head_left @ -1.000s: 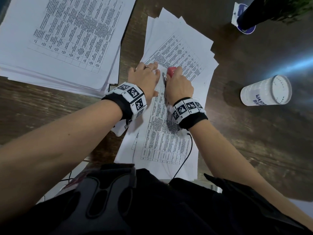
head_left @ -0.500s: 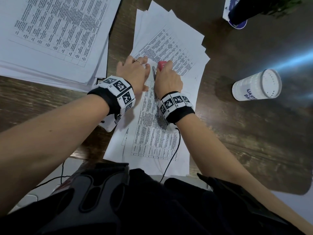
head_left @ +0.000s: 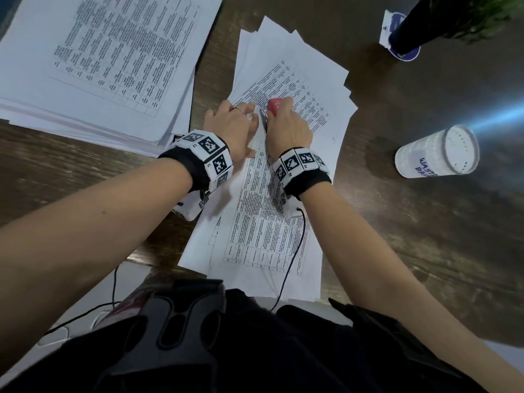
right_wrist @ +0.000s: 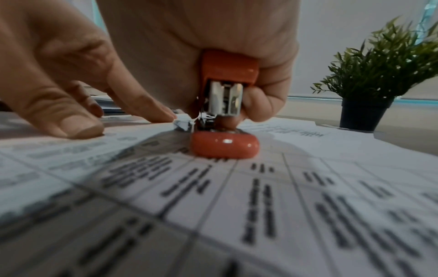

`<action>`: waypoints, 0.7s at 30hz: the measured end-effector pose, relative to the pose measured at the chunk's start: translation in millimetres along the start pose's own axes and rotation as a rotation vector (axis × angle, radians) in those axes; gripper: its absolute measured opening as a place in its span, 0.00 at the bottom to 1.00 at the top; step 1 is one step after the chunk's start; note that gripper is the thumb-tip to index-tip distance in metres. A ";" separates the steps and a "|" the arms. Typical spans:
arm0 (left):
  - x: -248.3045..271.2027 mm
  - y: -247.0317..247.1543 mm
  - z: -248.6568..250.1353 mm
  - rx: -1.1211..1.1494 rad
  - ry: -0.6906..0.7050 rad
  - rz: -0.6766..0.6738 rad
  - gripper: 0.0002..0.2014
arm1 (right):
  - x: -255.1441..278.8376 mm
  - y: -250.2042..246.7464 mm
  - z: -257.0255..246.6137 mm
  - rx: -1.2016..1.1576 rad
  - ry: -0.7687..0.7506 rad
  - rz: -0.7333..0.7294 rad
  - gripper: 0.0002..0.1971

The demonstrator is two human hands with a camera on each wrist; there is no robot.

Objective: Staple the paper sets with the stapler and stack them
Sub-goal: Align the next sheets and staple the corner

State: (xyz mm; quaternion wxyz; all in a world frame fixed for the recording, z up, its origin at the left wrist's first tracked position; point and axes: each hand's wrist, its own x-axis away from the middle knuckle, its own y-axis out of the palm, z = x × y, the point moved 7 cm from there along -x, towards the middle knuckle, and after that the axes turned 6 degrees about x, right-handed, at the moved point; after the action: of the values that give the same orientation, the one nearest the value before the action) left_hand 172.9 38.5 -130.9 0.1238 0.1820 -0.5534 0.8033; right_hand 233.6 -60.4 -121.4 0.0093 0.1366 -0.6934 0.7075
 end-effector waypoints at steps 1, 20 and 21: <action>-0.1 0.2 -0.2 -0.002 0.004 -0.001 0.37 | 0.1 0.3 0.4 -0.004 0.000 -0.003 0.21; 4.4 -7.2 -3.5 0.116 0.047 0.005 0.31 | 24.2 -7.4 20.2 -0.295 0.031 -0.100 0.23; 4.1 -8.3 -4.9 0.169 0.045 0.016 0.28 | 30.9 -7.8 24.1 -0.322 0.032 -0.090 0.24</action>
State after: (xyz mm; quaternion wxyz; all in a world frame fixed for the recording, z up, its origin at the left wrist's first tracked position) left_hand 171.8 46.0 -123.7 0.1136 0.1694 -0.4822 0.8520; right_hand 209.9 -89.2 -107.3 0.0741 0.1530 -0.7908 0.5880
